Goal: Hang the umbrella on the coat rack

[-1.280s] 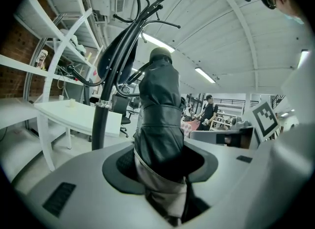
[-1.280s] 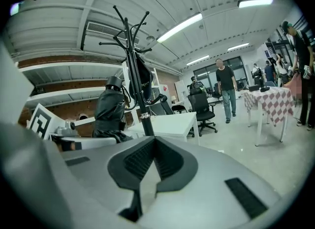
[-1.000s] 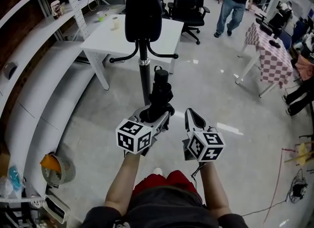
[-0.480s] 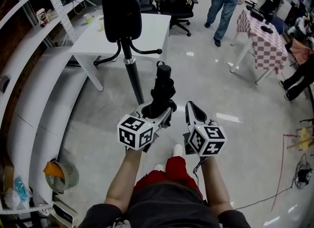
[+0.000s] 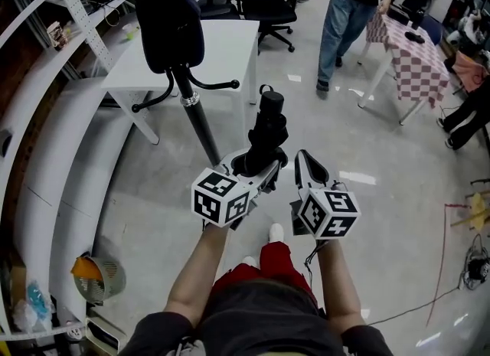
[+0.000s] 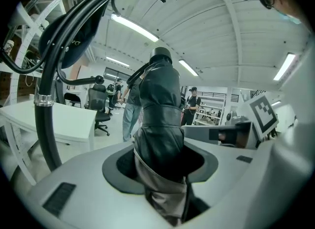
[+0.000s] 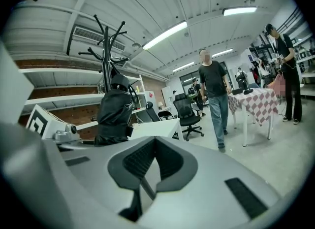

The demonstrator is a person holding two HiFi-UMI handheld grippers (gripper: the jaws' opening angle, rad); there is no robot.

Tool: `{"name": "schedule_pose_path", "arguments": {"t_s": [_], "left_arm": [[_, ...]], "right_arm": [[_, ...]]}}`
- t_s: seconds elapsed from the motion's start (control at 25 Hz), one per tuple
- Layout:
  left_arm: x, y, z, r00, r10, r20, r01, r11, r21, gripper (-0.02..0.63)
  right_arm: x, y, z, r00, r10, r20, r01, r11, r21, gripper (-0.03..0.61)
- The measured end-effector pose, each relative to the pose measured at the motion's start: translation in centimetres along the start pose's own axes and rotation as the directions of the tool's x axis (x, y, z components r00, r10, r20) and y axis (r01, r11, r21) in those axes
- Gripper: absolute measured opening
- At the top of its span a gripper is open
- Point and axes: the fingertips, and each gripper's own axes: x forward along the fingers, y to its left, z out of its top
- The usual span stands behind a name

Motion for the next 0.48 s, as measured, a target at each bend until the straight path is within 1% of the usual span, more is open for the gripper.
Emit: {"name": "schedule_pose_path", "arguments": {"t_s": [0.16, 0.48], "left_arm": [[1.7, -0.1, -0.1, 1.0, 0.004, 0.0, -0.004, 1.0, -0.001, 0.193], [3.7, 1.3, 0.0, 1.0, 0.017, 0.006, -0.017, 0.999, -0.028, 0.193]], "right_arm": [[0.6, -1.5, 0.2, 1.0, 0.006, 0.001, -0.006, 1.0, 0.0, 0.017], [2.9, -2.7, 0.4, 1.0, 0.028, -0.014, -0.028, 1.0, -0.008, 0.017]]}}
